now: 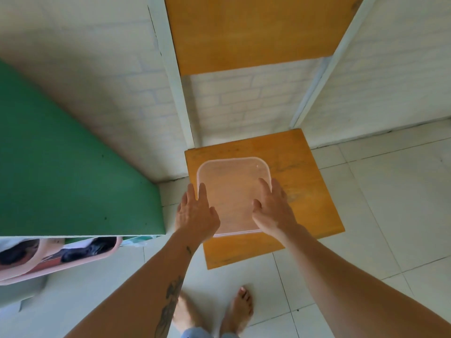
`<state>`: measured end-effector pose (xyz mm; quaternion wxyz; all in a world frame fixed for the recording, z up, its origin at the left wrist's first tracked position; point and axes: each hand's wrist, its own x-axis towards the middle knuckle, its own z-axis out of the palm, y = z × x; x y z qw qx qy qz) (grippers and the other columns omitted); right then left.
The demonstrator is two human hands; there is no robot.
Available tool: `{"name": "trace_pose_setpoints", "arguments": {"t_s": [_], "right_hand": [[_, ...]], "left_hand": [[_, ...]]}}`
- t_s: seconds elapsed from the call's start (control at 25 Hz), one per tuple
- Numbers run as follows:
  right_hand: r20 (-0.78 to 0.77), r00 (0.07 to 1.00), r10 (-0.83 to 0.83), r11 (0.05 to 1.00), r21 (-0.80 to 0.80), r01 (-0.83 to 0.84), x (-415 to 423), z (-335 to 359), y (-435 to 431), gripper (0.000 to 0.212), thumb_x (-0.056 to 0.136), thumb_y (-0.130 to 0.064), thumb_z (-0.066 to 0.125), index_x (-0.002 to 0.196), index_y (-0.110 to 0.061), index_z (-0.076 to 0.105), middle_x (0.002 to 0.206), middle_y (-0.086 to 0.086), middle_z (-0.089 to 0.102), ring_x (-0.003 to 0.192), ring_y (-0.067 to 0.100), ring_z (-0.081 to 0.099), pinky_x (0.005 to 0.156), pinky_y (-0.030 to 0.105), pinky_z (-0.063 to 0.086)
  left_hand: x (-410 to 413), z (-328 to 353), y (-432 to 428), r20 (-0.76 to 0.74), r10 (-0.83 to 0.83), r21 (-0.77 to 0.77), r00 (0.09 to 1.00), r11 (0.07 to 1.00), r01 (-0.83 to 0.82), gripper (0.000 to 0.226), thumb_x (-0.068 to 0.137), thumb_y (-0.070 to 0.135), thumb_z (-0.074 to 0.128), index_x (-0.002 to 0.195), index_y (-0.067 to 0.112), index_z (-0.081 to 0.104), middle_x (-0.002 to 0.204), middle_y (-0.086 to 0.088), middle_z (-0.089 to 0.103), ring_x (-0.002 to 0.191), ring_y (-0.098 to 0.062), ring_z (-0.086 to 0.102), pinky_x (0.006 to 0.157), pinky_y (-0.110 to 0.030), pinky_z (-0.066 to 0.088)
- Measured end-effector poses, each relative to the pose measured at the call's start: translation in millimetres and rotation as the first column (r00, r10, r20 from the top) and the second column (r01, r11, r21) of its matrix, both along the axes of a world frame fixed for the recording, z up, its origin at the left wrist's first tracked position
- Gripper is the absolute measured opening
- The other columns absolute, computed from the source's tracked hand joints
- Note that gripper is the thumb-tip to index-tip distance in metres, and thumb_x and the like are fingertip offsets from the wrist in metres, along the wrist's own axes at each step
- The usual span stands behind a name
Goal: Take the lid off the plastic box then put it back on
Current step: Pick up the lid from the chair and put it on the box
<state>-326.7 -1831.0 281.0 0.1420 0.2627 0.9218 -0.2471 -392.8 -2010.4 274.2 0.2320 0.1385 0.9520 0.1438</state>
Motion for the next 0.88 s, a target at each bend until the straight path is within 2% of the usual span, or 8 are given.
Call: {"name": "trace_pose_setpoints", "arguments": {"t_s": [0.16,0.32,0.48,0.68,0.88], "right_hand": [[-0.038,0.997,-0.064,0.996,-0.071,0.062,-2,-30,-1,0.057,0.095,-0.026,0.049,0.147,-0.028,0.025,0.152,0.008,0.020,0.139,0.034,0.024,0.107,0.052,0.038],[-0.057,0.991,-0.123,0.988,-0.103,0.117,2,-37,-1,0.062,0.092,-0.032,0.056,0.147,-0.028,0.029,0.157,0.003,0.014,0.142,0.033,0.018,0.112,0.051,0.032],[-0.068,0.983,-0.169,0.980,-0.118,0.160,3,-37,0,0.057,0.089,-0.036,0.060,0.141,-0.028,0.038,0.156,0.000,0.014,0.137,0.034,0.027,0.105,0.055,0.038],[-0.122,0.964,-0.238,0.959,-0.189,0.213,9,-26,-1,0.041,0.091,-0.031,0.057,0.131,-0.028,0.053,0.154,0.001,0.025,0.135,0.034,0.033,0.105,0.054,0.038],[-0.235,0.945,-0.229,0.971,-0.117,0.207,20,23,-16,0.039,0.091,-0.030,0.056,0.130,-0.028,0.058,0.154,0.001,0.033,0.133,0.033,0.032,0.106,0.054,0.037]], "left_hand": [[5,-31,2,0.034,-0.008,0.062,0.999,0.998,0.006,0.061,0.095,0.030,0.043,0.150,0.024,0.016,0.161,-0.007,0.011,0.142,-0.033,0.024,0.110,-0.050,0.036],[8,-36,5,0.065,0.034,0.127,0.997,0.991,-0.042,0.059,0.091,0.024,0.047,0.146,0.028,0.026,0.160,-0.002,0.006,0.139,-0.032,0.022,0.108,-0.046,0.039],[9,-35,9,0.086,0.042,0.145,0.995,0.988,-0.055,0.061,0.091,0.023,0.048,0.146,0.030,0.024,0.159,0.002,0.003,0.137,-0.029,0.022,0.105,-0.043,0.042],[7,-23,-1,0.093,0.183,0.287,0.979,0.936,-0.202,0.054,0.085,0.020,0.056,0.138,0.024,0.052,0.157,-0.005,0.027,0.137,-0.033,0.028,0.108,-0.049,0.037],[6,26,-6,-0.071,0.241,0.408,0.968,0.893,-0.192,0.045,0.083,0.015,0.061,0.128,0.023,0.064,0.150,-0.009,0.040,0.129,-0.035,0.032,0.104,-0.053,0.035]]}}
